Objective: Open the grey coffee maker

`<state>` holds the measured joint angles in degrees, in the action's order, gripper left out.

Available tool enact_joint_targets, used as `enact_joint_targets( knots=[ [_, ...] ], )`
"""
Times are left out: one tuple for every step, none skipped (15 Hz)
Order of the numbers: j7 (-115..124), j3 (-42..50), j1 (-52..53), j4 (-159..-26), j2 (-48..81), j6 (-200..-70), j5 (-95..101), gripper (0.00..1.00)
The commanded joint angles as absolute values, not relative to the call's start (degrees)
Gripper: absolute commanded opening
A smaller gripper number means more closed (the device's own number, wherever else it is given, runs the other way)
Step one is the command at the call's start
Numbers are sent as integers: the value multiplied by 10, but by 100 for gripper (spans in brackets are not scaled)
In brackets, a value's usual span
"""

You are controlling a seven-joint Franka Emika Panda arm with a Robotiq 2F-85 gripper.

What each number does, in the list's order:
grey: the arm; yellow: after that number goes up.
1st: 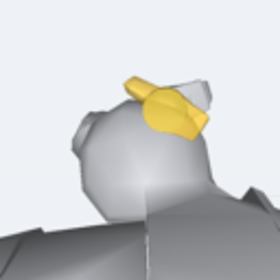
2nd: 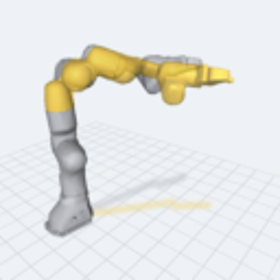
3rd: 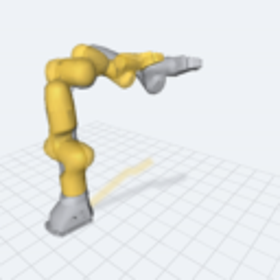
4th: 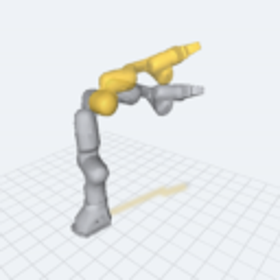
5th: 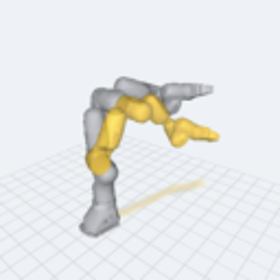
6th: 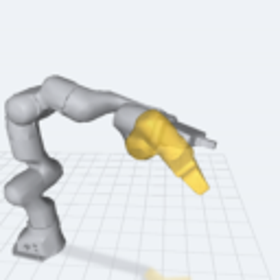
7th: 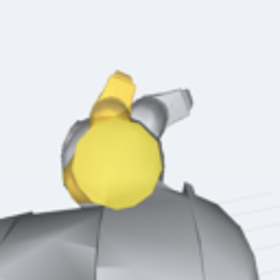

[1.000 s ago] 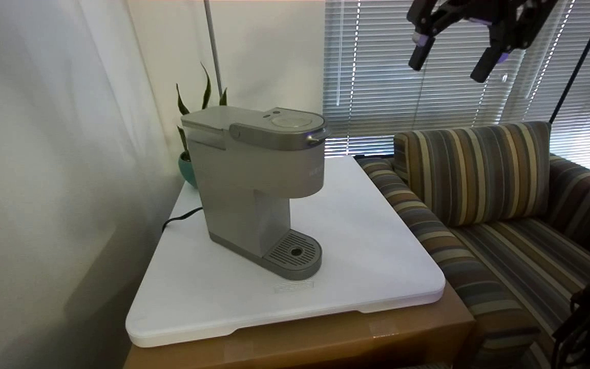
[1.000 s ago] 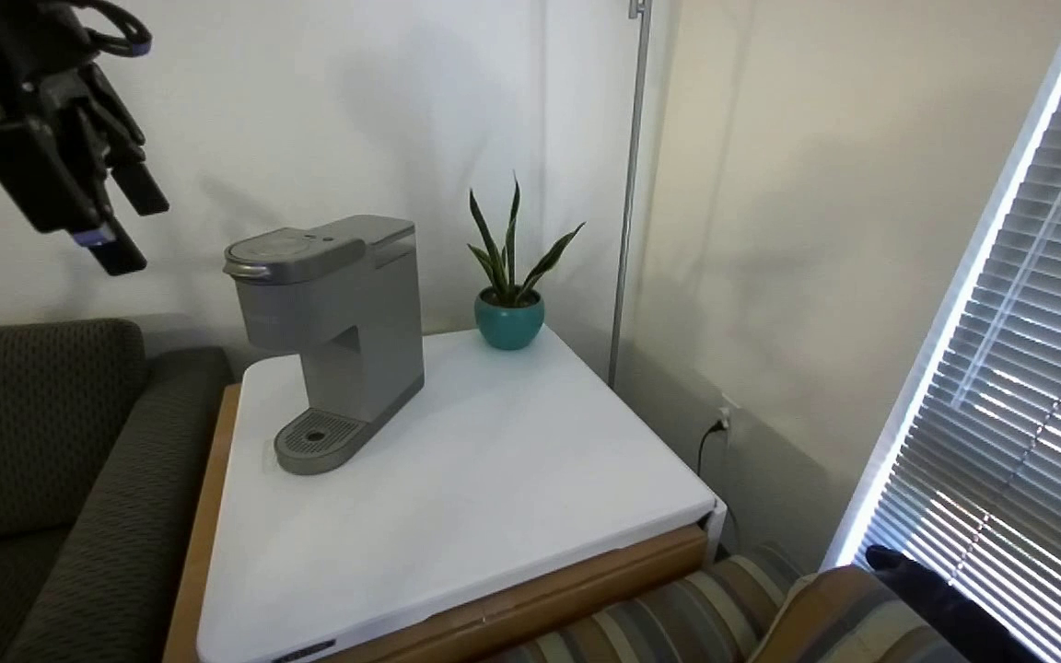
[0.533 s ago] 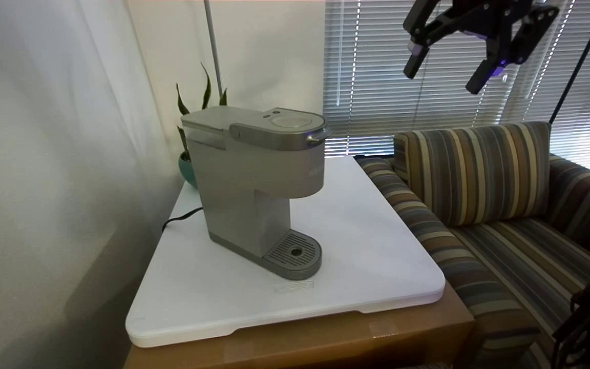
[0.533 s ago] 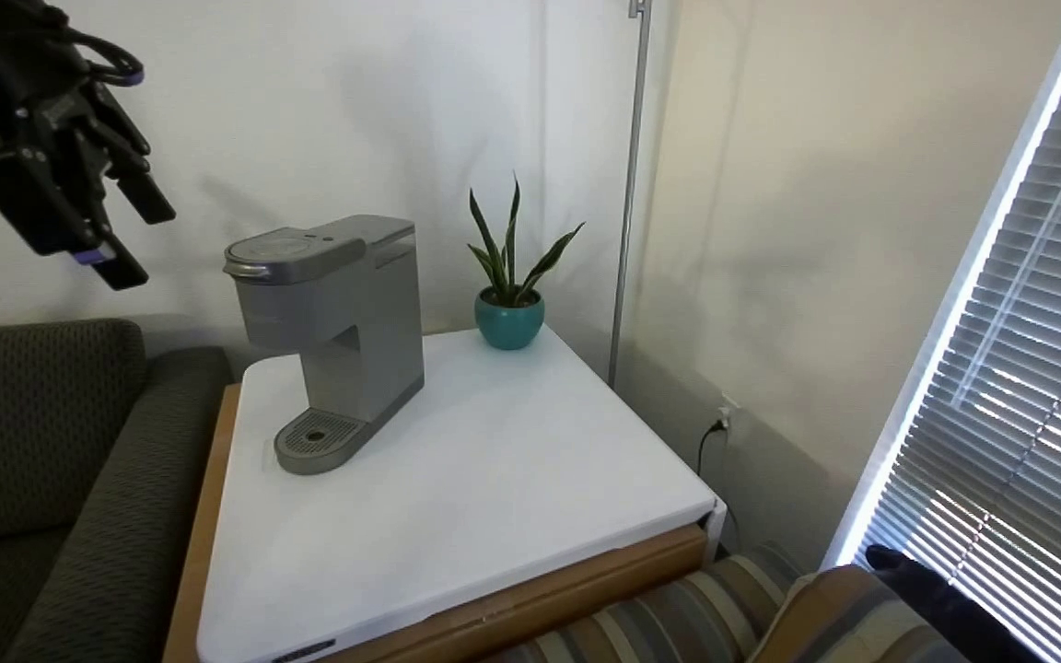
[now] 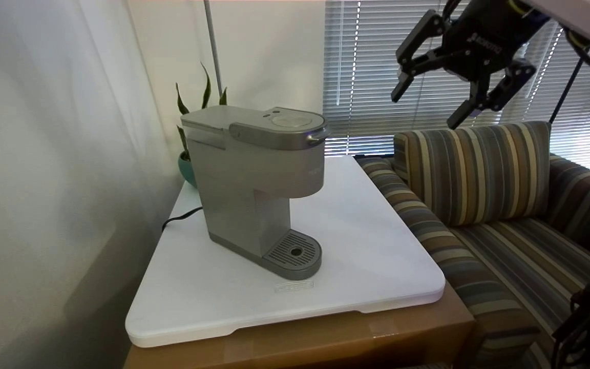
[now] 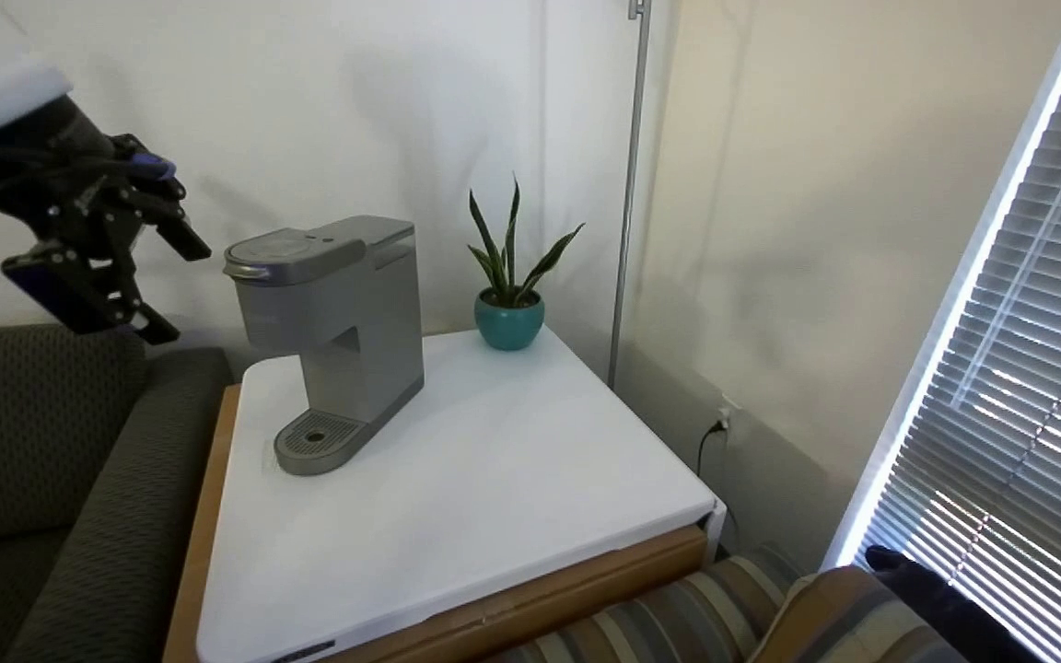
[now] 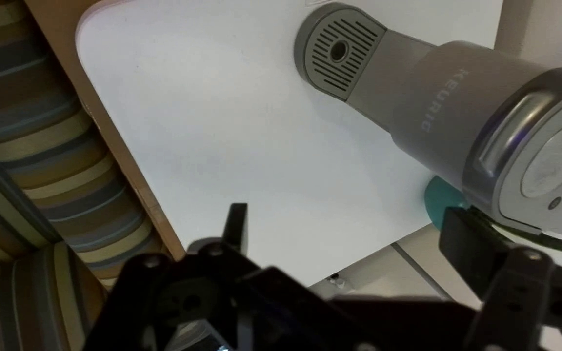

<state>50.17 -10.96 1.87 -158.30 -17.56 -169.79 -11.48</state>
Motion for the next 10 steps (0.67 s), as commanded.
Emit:
enact_joint_targets(
  knots=[
    [496, -113, 17, -1582, -175, -1697, -121, 100],
    [496, -113, 17, -1580, -178, -1696, -121, 100],
    [500, -119, 6, -1579, -182, -1686, -110, 100],
    [499, -122, 1, -1571, -174, -1682, -103, 100],
    [507, -132, -13, -1563, -165, -1682, -88, 100],
    [507, -135, -16, -1555, -157, -1685, -81, 100],
    [510, -141, -23, -1544, -145, -1687, -70, 100],
    [519, -146, -29, -1531, -132, -1690, -54, 100],
    [520, -149, -32, -1518, -121, -1690, -46, 100],
    [527, -154, -37, -1505, -109, -1691, -33, 100]
  ],
)
